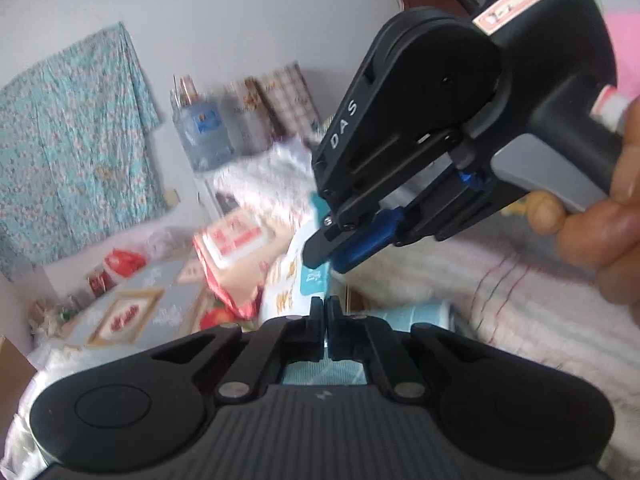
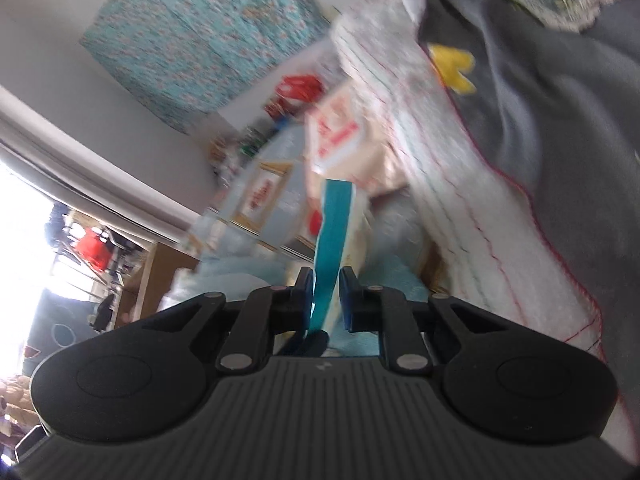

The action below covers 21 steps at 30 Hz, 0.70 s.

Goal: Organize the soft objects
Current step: 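Grasp the white-and-teal cotton swab pack with the right gripper while left gripper pinches it, then lift the swab pack with the right gripper and carry it toward the box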

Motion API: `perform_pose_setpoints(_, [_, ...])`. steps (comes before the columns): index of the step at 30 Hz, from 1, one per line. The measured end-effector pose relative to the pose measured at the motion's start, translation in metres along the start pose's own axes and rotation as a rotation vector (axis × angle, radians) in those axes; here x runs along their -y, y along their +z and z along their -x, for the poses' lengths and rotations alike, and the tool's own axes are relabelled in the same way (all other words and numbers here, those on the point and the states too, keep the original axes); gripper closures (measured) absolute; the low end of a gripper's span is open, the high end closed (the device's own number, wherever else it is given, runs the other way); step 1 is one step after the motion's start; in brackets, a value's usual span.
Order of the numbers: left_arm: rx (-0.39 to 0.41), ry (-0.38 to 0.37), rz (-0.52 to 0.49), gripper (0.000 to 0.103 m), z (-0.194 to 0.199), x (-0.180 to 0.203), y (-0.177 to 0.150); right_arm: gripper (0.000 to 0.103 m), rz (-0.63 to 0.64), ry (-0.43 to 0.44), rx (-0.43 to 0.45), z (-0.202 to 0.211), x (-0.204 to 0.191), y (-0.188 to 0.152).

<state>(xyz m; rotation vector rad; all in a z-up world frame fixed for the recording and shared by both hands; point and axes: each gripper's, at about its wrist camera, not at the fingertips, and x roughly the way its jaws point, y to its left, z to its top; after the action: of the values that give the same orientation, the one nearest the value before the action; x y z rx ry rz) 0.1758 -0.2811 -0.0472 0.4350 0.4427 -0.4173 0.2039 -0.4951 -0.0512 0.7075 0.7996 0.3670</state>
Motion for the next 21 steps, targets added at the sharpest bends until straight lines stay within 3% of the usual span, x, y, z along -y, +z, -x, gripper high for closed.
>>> perform_pose_setpoints(6, [0.124,0.01,-0.01,0.101,0.043,-0.003,0.01,0.09,0.028,0.084,0.07,0.04,-0.026,-0.002])
perform_pose_setpoints(13, [0.203,-0.072,0.025,0.101,0.087,-0.018,0.018,0.085,0.038,0.173,0.127,0.086,-0.046,-0.013])
perform_pose_setpoints(15, [0.207,-0.115,0.052,0.101,0.096,-0.026,0.02,0.076,0.048,0.197,0.161,0.101,-0.049,-0.015])
perform_pose_setpoints(17, [0.197,-0.173,0.088,0.101,0.099,-0.037,0.019,0.047,0.081,0.196,0.211,0.115,-0.052,-0.016])
perform_pose_setpoints(19, [0.164,-0.217,0.117,0.101,0.096,-0.045,0.018,0.033,0.107,0.166,0.257,0.123,-0.051,-0.017])
perform_pose_setpoints(21, [0.105,-0.249,0.141,0.101,0.084,-0.051,0.015,0.029,0.112,0.135,0.247,0.118,-0.045,-0.015])
